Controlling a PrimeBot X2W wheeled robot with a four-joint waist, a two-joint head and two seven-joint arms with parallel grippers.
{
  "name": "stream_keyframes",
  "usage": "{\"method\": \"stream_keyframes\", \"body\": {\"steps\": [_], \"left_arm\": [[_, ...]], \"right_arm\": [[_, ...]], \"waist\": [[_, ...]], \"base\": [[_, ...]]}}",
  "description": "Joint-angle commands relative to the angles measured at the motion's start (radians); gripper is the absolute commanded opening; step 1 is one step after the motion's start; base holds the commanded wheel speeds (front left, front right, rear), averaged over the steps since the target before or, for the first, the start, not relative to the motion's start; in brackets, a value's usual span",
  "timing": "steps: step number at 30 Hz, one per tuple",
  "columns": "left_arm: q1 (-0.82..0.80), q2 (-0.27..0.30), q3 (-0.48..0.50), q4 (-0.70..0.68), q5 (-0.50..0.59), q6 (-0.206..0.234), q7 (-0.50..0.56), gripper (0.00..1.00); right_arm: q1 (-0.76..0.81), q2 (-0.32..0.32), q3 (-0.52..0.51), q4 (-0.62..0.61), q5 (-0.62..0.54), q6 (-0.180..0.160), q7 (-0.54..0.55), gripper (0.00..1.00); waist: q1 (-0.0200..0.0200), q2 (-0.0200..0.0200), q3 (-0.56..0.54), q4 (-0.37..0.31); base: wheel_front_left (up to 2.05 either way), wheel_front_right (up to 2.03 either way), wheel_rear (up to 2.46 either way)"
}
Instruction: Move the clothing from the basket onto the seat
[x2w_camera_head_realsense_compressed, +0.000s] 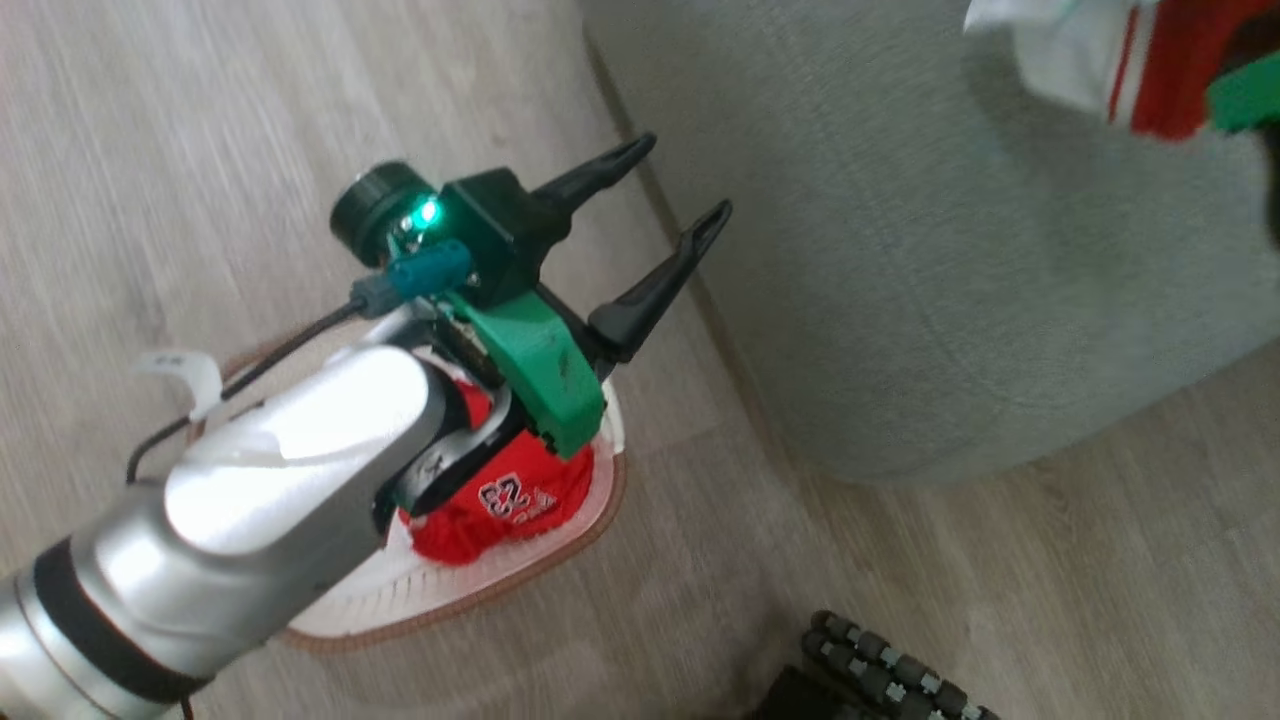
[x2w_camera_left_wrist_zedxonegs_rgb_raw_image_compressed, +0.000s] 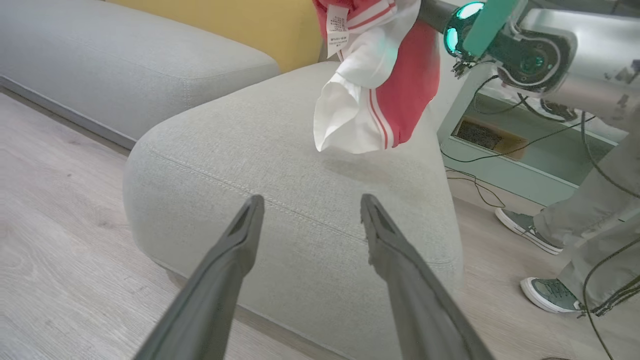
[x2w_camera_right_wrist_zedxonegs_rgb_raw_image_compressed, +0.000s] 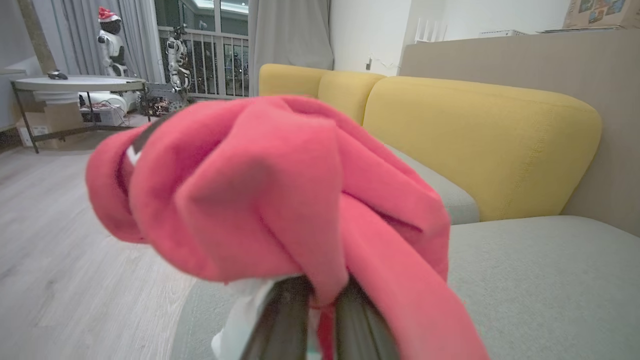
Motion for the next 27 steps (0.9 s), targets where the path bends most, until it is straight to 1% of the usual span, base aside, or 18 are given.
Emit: {"method": "stream_keyframes", "body": {"steps": [1,8,9,13,14,15,20,21,22,23,24,26,27], "left_arm": [[-0.050,0.021,0.044,-0.037,0.014,-0.007,0.004,1.00],[-0.103,0.024,0.054,-0.052,0.030,-0.013,0.014,1.00],[-0.113,0.025,0.055,-0.055,0.034,-0.015,0.015,1.00],[-0.129,0.023,0.058,-0.056,0.038,-0.017,0.015,1.00],[-0.129,0.023,0.058,-0.056,0.038,-0.017,0.015,1.00],[-0.131,0.021,0.059,-0.052,0.038,-0.017,0.011,1.00],[-0.128,0.011,0.057,-0.036,0.034,-0.021,-0.004,1.00],[-0.126,0.010,0.058,-0.032,0.032,-0.021,-0.007,1.00],[-0.125,0.009,0.058,-0.029,0.031,-0.022,-0.010,1.00],[-0.123,0.009,0.058,-0.025,0.029,-0.023,-0.013,1.00],[-0.122,0.009,0.059,-0.022,0.027,-0.023,-0.015,1.00],[-0.119,0.009,0.060,-0.017,0.024,-0.023,-0.019,1.00],[-0.119,0.009,0.060,-0.017,0.024,-0.023,-0.019,1.00]], "right_arm": [[-0.026,-0.034,-0.003,-0.014,0.011,0.000,-0.006,0.00],[-0.141,-0.118,0.000,0.133,0.028,0.000,0.016,0.00],[-0.167,-0.137,0.005,0.170,0.027,0.000,0.026,0.00],[-0.211,-0.159,0.031,0.234,0.031,0.000,0.070,0.00],[-0.211,-0.159,0.031,0.234,0.031,0.000,0.070,0.00],[-0.231,-0.164,0.046,0.268,0.038,0.000,0.104,0.00],[-0.267,-0.179,0.079,0.347,0.052,0.000,0.207,0.00],[-0.273,-0.182,0.081,0.360,0.059,0.000,0.225,0.20],[-0.276,-0.184,0.089,0.372,0.064,0.000,0.251,0.53],[-0.279,-0.188,0.101,0.378,0.068,0.000,0.273,0.92],[-0.282,-0.191,0.107,0.383,0.077,0.000,0.289,1.00],[-0.283,-0.196,0.120,0.396,0.092,0.000,0.331,1.00],[-0.283,-0.196,0.120,0.396,0.092,0.000,0.331,1.00]], "waist": [[-0.0002,0.0000,0.071,0.056],[-0.0002,0.0000,0.176,0.124],[-0.0002,0.0000,0.197,0.137],[-0.0002,0.0000,0.228,0.156],[-0.0002,0.0000,0.228,0.156],[-0.0002,0.0000,0.232,0.160],[-0.0002,0.0000,0.223,0.174],[-0.0002,0.0000,0.219,0.176],[-0.0002,0.0000,0.215,0.177],[-0.0002,0.0000,0.211,0.179],[-0.0002,0.0000,0.207,0.180],[-0.0002,0.0000,0.199,0.181],[-0.0002,0.0000,0.199,0.181]], "base": [[0.00,0.00,0.00],[0.00,0.00,0.00],[0.00,0.00,0.00],[0.00,0.00,0.00],[0.00,0.00,0.00],[0.00,0.00,0.00],[0.00,0.00,0.00],[0.00,0.00,0.00],[0.00,0.00,0.00],[0.00,0.00,0.00],[0.00,0.00,0.00],[0.00,0.00,0.00],[0.00,0.00,0.00]]}}
